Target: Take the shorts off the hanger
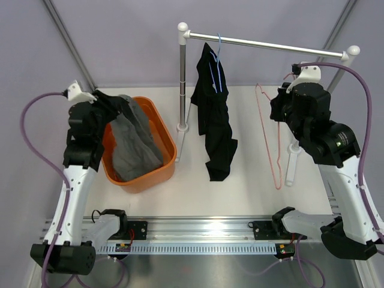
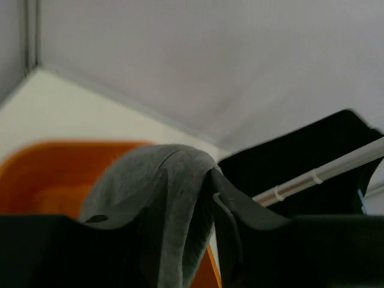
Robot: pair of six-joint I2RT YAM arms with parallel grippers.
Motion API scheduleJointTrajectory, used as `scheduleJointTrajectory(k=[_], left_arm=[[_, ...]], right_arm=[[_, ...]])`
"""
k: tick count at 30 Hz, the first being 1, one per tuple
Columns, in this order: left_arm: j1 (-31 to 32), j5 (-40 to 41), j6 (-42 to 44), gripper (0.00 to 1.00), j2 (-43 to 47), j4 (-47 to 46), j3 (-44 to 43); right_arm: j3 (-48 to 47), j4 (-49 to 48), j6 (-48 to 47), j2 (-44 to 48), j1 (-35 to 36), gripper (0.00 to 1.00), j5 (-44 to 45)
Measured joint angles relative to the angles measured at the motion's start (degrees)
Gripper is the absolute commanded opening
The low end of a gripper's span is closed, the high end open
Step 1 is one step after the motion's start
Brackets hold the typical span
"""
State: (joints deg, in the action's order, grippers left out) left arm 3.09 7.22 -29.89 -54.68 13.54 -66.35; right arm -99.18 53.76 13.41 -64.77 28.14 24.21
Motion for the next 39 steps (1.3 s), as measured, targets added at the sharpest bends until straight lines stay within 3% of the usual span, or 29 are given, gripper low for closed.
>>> scheduleJointTrajectory(k=[2,4,5,10,18,27,39], left_arm=[[0.0,-1.38,-2.03,0.72,-1.18,0.63,4.92],[0.0,-2.84,-3.89,0.82,-2.71,1.79,9.07],[0.0,-3.72,-4.74,0.99,-3.52,2.27,10.93],[0.0,-8.28,-6.16,0.99,-3.61,3.8,13.25],[1.99,-20.79,-0.83,0.99,1.07,7.13,10.29],[6.73,-23.41,9.62,0.99,12.85,15.32,12.02],[7.93,-21.53,13.18,0.99,20.09,19.37,19.87]], right_arm=[[-0.26,-0.94,-0.39,-1.53,0.0,0.0,-0.26],[-0.61,-1.62,-1.14,-3.08,0.0,0.0,-0.9],[-0.74,-2.05,-1.6,-3.8,0.0,0.0,-1.27],[0.07,-7.02,-5.4,-6.54,-1.11,0.0,-4.24],[2.05,-16.65,-7.26,-7.32,-18.58,0.0,-19.02],[-0.07,-23.71,-10.88,-12.35,-19.89,0.0,-26.49],[-8.98,-25.66,-11.08,-19.78,-20.17,0.0,-28.26]])
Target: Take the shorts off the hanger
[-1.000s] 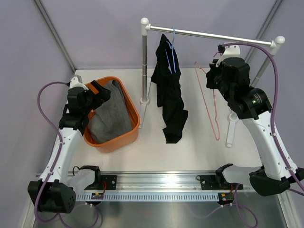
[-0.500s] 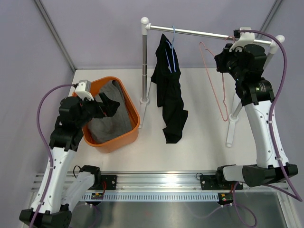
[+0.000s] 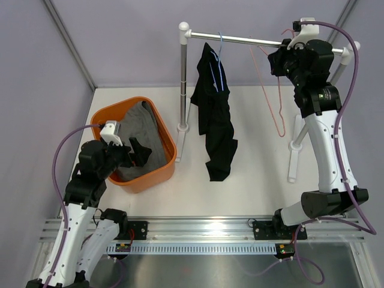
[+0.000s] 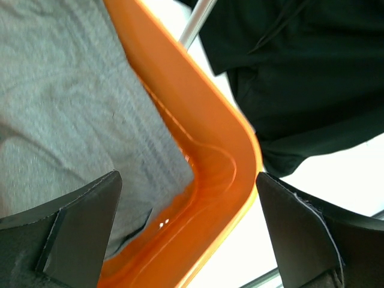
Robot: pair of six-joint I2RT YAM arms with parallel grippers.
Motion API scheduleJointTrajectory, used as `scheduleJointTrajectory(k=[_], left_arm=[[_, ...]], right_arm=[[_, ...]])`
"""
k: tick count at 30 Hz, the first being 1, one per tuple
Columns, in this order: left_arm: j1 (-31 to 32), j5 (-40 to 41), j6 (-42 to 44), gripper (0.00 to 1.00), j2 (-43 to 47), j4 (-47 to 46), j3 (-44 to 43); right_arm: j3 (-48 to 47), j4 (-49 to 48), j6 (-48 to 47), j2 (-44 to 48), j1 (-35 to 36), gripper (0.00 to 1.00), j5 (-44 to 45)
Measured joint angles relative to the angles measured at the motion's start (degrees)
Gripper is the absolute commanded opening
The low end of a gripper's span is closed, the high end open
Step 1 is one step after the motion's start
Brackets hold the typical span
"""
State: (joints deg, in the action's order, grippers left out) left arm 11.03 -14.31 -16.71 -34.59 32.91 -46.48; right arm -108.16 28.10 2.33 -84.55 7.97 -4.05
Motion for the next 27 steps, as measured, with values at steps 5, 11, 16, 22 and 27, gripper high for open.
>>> scheduleJointTrajectory(k=[5,11,16,22,27], left_arm=[[0.0,0.55,0.44,0.99,1.51,1.07,1.01],[0.07,1.09,0.48,0.99,1.88,1.25,1.14],[0.07,1.22,0.68,0.99,1.88,1.33,1.16],[0.17,1.57,0.72,0.99,1.88,1.38,1.16],[0.17,2.08,0.72,0.99,1.88,1.53,1.16]], right_arm=[[-0.52,0.24,0.5,-1.79,-0.04,0.0,0.11],[-2.08,1.9,1.68,-3.39,-0.04,0.0,1.68],[-2.03,3.72,3.34,-3.5,-0.07,0.0,3.8],[-1.07,5.01,4.59,-3.5,-0.07,0.03,6.16],[-0.07,4.63,5.42,-3.48,-0.09,0.1,6.54]])
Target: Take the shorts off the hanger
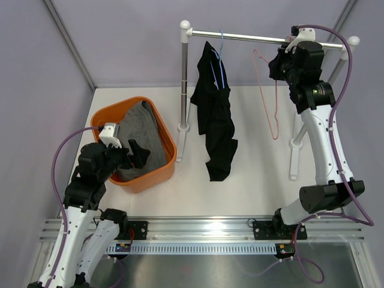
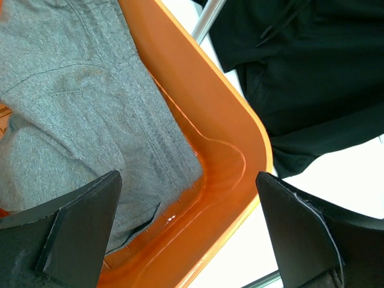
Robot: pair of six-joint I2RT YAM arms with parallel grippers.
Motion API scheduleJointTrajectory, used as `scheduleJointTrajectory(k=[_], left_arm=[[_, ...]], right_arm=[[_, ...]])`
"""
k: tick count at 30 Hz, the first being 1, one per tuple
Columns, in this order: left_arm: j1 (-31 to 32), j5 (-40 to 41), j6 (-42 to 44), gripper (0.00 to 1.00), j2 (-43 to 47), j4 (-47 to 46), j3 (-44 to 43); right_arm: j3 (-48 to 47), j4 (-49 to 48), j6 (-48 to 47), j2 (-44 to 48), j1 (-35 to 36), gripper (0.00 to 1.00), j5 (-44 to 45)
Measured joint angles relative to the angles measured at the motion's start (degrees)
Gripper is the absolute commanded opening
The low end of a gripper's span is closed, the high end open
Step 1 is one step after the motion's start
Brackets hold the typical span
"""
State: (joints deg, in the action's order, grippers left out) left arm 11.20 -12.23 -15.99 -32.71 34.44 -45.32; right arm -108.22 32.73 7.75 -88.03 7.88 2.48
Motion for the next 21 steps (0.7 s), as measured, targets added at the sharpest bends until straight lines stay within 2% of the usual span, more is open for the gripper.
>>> scheduleJointTrajectory(k=[4,8,19,21], left_arm=[[0.0,0.28,0.02,0.99,-0.02,0.02,0.02],[0.0,0.57,0.02,0.99,-0.02,0.07,0.17],[0.0,1.36,0.02,0.99,0.0,0.22,0.83],[0.0,1.53,0.02,0.99,0.0,0.22,0.83]], right_arm=[[1.16,-0.35,0.59,0.83,-0.02,0.21,0.04],[2.25,0.24,1.07,1.36,-0.04,0.39,0.07],[5.4,1.38,1.7,5.86,-0.04,0.65,1.38],[6.23,1.68,1.99,7.8,-0.04,0.66,1.9]])
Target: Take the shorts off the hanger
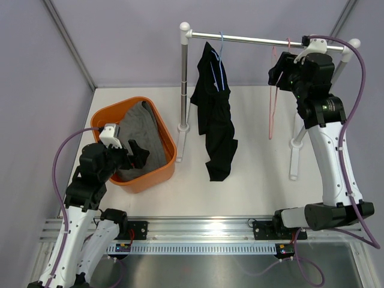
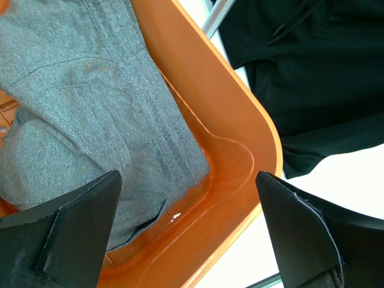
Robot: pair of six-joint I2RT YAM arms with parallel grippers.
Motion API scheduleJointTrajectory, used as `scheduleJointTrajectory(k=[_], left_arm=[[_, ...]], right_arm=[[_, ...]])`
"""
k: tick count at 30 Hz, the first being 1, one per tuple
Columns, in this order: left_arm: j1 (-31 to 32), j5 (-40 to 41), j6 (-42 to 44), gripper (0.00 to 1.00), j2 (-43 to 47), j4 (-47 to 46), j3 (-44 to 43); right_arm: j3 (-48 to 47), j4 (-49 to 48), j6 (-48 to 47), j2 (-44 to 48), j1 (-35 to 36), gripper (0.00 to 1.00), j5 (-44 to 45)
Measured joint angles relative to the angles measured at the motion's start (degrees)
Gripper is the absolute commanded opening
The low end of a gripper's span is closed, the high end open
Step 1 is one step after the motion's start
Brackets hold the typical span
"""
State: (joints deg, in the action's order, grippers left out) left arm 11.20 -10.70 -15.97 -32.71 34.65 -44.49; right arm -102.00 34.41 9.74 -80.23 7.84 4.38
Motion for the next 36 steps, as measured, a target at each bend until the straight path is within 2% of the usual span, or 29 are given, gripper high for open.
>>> scheduleJointTrajectory(k=[7,9,14,17,20,23,33,35,36], left_arm=[[0.0,0.22,0.0,0.99,0.0,0.0,0.0],[0.0,0.22,0.0,0.99,0.0,0.0,0.0],[0.0,0.26,-0.02,0.99,0.0,0.0,0.0],[0.0,0.37,-0.02,0.99,0.0,0.0,0.0],[0.0,0.57,-0.02,0.99,0.0,0.0,0.0],[0.11,1.03,-0.04,0.99,0.07,0.0,0.0],[0.37,3.74,-0.11,0.99,0.85,0.52,0.02],[0.44,3.87,-0.11,0.99,0.87,0.63,0.02],[0.44,3.87,-0.11,0.99,0.87,0.68,0.02]], right_arm=[[6.97,1.2,2.1,11.28,-0.02,0.89,0.92],[8.31,1.46,2.67,14.91,-0.02,0.99,-0.31],[8.74,1.2,3.5,20.13,0.94,1.0,-7.28],[8.09,1.42,3.5,20.17,6.8,1.0,-7.76],[5.11,1.9,2.95,16.7,14.23,0.99,-6.73],[1.79,1.62,2.64,11.76,17.77,0.99,-4.81],[-5.95,-0.46,2.49,-4.0,18.91,0.98,-2.45],[-6.56,-2.03,2.49,-5.33,18.91,0.96,-2.27],[-6.56,-3.15,2.49,-5.86,18.91,0.91,-2.03]])
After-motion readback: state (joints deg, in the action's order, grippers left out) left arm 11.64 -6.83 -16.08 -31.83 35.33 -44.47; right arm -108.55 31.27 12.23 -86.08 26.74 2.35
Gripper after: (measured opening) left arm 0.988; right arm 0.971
